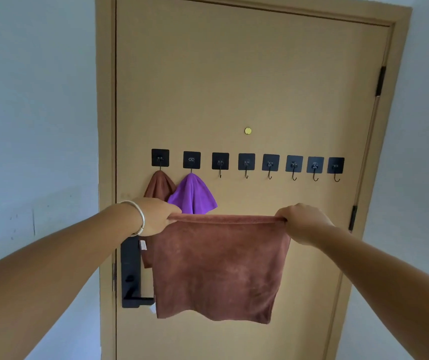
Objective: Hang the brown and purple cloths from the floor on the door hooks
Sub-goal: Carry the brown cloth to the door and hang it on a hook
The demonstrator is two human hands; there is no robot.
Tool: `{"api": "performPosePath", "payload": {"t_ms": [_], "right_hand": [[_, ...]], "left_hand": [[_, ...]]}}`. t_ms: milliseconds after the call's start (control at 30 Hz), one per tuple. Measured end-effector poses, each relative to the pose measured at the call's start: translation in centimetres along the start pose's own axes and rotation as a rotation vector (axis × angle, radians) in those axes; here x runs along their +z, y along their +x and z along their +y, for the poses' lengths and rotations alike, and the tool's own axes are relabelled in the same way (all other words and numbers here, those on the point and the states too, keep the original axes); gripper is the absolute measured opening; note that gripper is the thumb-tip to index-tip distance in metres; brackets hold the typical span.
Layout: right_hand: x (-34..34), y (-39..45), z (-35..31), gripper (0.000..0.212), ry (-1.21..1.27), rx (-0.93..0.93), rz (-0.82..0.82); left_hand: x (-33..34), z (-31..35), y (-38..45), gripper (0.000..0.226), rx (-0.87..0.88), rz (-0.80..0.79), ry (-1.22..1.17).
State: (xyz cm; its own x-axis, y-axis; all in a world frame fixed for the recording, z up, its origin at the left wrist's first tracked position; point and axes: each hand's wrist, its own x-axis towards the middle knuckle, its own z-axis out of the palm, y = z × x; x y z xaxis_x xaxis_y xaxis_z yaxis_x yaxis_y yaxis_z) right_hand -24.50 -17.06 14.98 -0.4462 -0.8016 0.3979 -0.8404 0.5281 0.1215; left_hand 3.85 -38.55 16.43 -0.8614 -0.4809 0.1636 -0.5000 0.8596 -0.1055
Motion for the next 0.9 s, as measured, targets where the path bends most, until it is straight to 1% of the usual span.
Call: {"api": "performPosePath", "payload": {"t_ms": [100,167,233,300,400,467,567,667,733,833,867,900], "right_hand": [[1.0,2.2,0.4,0.047,0.043,0.029,0.004],[1.8,4.0,0.9,0.050,0.117,0.058,0.024],[2.6,6.1,1.6,0.054,0.259,0.086,0.051],[3.2,8.2,2.3,0.057,0.451,0.099,0.066],[3.8,11.2,3.9,0.062,0.665,0.092,0.086],[4.2,13.3,5.1,0.063,0.757,0.077,0.111],[4.7,16.6,6.3,0.059,0.935,0.074,0.196],[5.5,19.4,6.1,0.051,1.150,0.047,0.221],[6.4,20.9,5.5,0.038,1.166,-0.019,0.194],[7.7,22.4,4.7,0.007,0.997,-0.205,0.172],[8.0,22.8,4.5,0.004,0.921,-0.259,0.182],[8.2,23.3,4.2,0.011,0.838,-0.310,0.206]], "left_hand": [[0.8,-0.7,2.4,0.024,0.029,0.056,-0.082],[1.3,-0.9,4.1,0.026,0.035,0.121,-0.161],[1.6,-0.9,6.1,0.033,0.032,0.197,-0.197],[1.6,-0.7,8.3,0.039,0.025,0.266,-0.199],[1.8,-0.3,11.6,0.041,0.012,0.366,-0.208],[1.9,0.0,13.8,0.037,-0.016,0.437,-0.213],[2.0,0.3,17.0,0.026,-0.107,0.552,-0.168],[2.9,0.5,19.7,0.031,-0.207,0.615,-0.171],[3.8,0.3,21.1,0.030,-0.268,0.638,-0.233],[4.9,-0.5,22.7,0.025,-0.393,0.680,-0.446],[5.1,-0.7,23.1,0.024,-0.421,0.694,-0.530],[5.2,-1.1,23.5,0.022,-0.435,0.698,-0.593]]}}
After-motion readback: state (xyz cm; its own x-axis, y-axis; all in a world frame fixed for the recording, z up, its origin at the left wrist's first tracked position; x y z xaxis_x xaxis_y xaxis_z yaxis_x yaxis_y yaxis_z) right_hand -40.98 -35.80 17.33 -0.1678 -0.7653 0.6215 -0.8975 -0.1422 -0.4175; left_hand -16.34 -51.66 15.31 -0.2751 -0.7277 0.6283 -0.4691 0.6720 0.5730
